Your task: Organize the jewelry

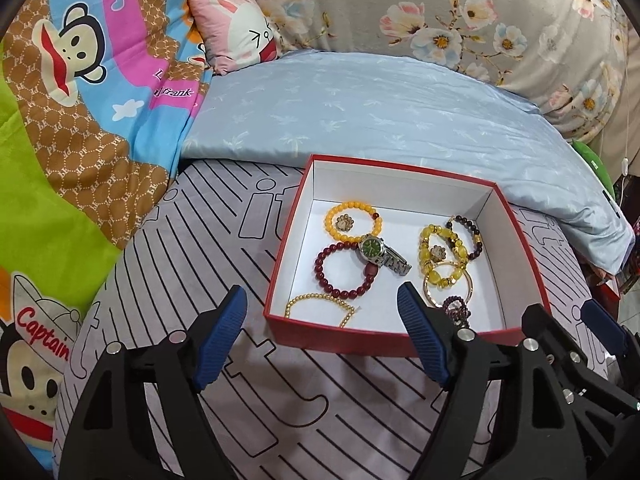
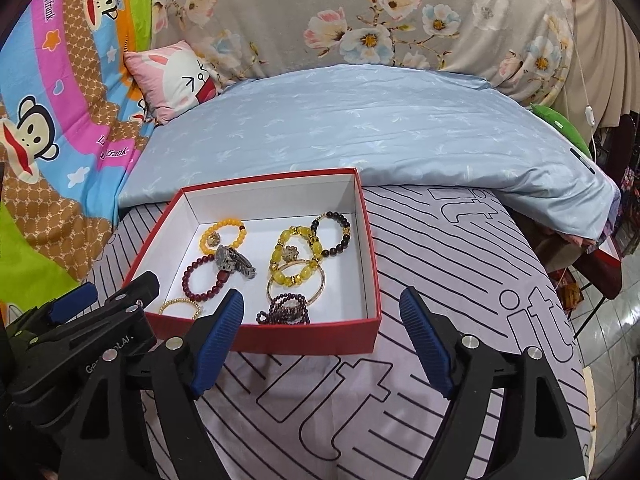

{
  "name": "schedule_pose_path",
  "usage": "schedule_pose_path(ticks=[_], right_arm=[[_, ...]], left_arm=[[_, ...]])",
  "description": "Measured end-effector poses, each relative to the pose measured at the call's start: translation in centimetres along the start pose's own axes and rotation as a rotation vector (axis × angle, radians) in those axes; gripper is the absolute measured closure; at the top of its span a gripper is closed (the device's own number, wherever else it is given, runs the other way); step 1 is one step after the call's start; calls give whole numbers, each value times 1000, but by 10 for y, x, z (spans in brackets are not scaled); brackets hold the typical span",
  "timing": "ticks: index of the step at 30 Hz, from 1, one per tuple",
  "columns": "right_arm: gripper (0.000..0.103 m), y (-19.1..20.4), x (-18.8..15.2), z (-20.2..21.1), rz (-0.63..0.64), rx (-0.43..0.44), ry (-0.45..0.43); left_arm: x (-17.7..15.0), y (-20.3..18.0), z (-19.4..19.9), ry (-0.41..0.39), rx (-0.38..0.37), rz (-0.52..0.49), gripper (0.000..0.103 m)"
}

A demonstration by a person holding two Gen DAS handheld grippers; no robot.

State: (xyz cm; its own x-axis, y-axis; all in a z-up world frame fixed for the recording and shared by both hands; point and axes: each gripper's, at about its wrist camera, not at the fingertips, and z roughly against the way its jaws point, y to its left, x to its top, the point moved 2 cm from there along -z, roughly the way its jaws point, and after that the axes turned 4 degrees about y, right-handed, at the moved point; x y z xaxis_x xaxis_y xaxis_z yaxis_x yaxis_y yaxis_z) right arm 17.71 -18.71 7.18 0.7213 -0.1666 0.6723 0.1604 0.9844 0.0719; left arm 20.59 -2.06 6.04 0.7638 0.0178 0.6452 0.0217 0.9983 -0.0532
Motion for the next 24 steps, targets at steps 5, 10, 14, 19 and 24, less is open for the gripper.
schedule_pose_path(ticks=[5, 10, 14, 19, 24], right_arm=[[25, 1, -7, 5, 6, -7, 5], [25, 1, -13, 11, 8, -7, 6], [25, 0, -18, 14, 8, -3, 7], [25, -1, -23, 16, 5, 0, 11], [25, 0, -24, 19, 3, 0, 9]], left_arm=[[-7, 0, 4, 7, 1, -11, 29], [-12, 0, 10, 1, 15, -24, 29], [-17, 0, 13, -6, 27, -27, 29], [-21, -1, 17, -5, 33, -34, 29], [-23, -1, 20, -10, 33, -35, 29]])
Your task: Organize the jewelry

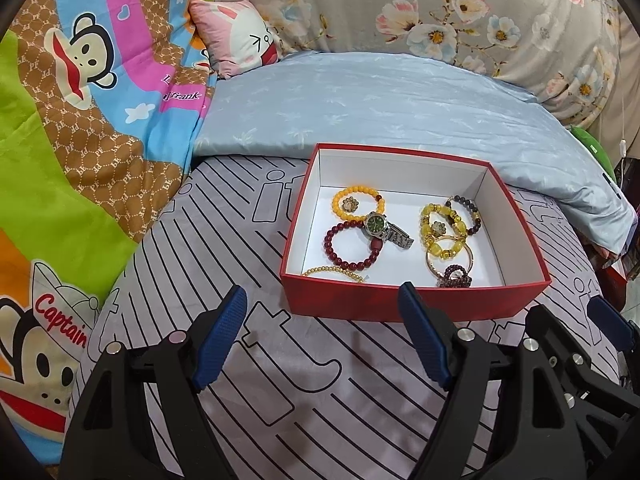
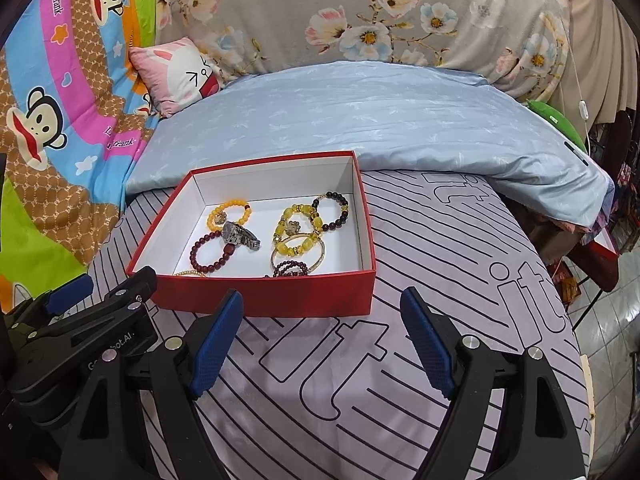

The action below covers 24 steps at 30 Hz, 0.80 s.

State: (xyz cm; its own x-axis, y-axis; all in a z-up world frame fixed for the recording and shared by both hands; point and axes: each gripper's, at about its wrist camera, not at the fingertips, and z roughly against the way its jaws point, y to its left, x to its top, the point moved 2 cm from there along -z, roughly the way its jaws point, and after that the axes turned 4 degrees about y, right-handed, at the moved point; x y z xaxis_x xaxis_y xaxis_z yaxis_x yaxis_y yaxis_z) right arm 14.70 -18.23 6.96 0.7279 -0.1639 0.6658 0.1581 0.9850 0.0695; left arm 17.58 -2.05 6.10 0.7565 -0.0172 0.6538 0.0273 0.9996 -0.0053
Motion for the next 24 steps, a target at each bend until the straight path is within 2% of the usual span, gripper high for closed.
schedule_pose_path(ticks=[24], right_arm=[[25, 0, -6, 10, -4, -2, -7]], left_arm=[[-8, 1, 12, 8, 16, 1, 29]])
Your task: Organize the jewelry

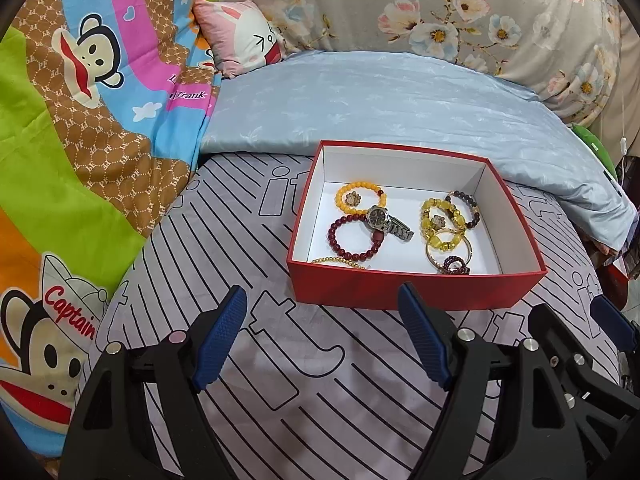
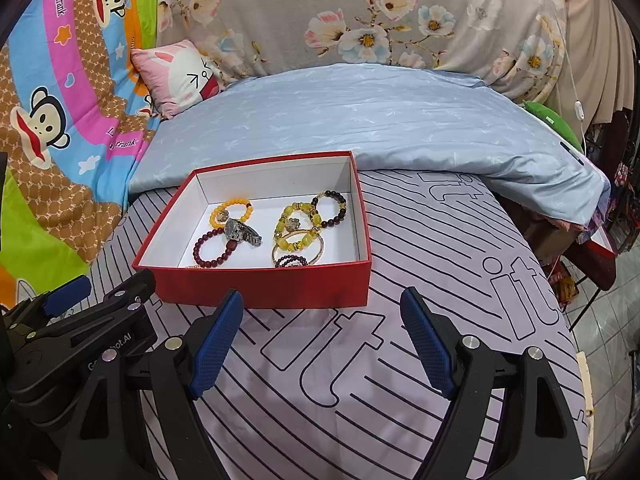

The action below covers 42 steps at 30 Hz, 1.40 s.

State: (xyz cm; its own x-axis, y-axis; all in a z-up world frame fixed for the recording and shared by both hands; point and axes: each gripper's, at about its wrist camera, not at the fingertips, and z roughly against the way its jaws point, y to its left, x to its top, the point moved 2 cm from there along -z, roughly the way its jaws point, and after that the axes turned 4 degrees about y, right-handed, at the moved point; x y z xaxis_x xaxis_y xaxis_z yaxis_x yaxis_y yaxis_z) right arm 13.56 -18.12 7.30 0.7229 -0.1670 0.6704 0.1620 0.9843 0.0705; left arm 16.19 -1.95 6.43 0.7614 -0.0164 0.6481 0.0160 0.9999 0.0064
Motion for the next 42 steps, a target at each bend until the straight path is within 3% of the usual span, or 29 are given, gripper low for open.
schedule_pose_path(ticks=[10, 26, 42], right_arm=[[25, -1, -1, 1, 0, -1, -1], [25, -5, -3, 3, -5, -2, -1], [22, -9, -7, 4, 3, -22, 1]], left_arm=[[-1, -1, 2, -3, 10, -3, 29], [-2, 3, 2, 1, 35, 2, 14], [-4, 2, 5, -15, 54, -4, 14]])
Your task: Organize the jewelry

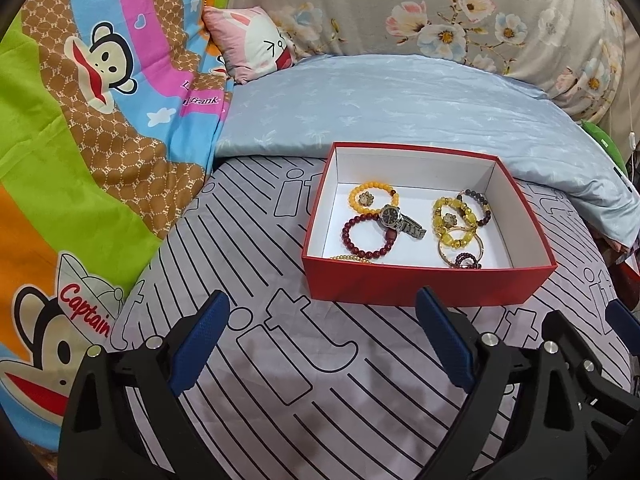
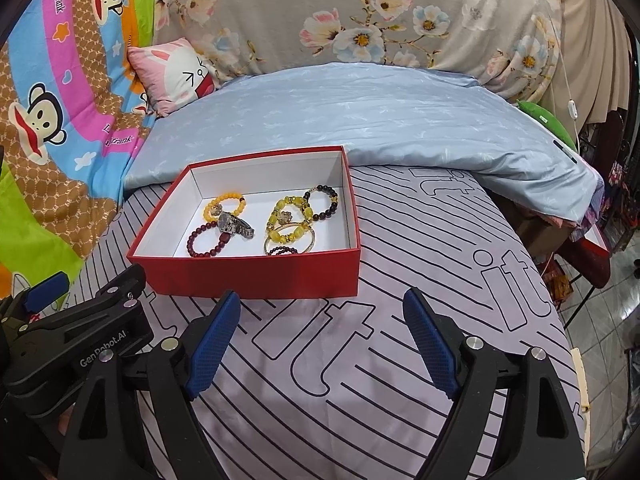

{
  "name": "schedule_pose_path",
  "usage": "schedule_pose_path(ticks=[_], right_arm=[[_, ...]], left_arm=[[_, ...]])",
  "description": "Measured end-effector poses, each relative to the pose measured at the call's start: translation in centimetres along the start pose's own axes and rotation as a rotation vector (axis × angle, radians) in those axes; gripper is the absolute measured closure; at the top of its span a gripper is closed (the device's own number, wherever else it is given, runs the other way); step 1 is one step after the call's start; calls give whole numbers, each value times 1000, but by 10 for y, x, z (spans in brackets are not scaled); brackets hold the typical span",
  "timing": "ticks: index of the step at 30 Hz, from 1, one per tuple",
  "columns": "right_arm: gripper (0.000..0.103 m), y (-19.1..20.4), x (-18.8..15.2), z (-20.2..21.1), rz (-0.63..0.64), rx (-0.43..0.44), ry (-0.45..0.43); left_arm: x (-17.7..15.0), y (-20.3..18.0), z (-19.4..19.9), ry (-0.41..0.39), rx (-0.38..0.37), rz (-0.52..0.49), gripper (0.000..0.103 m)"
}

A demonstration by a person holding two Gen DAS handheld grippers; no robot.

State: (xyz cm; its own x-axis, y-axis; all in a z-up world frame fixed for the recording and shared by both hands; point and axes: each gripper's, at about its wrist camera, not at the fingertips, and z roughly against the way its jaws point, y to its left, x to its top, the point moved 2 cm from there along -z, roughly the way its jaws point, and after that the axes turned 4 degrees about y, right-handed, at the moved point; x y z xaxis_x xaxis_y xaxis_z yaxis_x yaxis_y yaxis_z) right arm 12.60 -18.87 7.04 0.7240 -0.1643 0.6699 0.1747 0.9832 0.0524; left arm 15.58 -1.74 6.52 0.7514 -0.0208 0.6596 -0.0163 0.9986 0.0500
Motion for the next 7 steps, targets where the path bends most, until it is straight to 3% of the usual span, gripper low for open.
schedule_pose_path(ticks=[7], right_arm=[[19, 0, 1, 1, -11, -9, -17]], left_arm=[[2, 1, 0, -1, -13, 11, 14]])
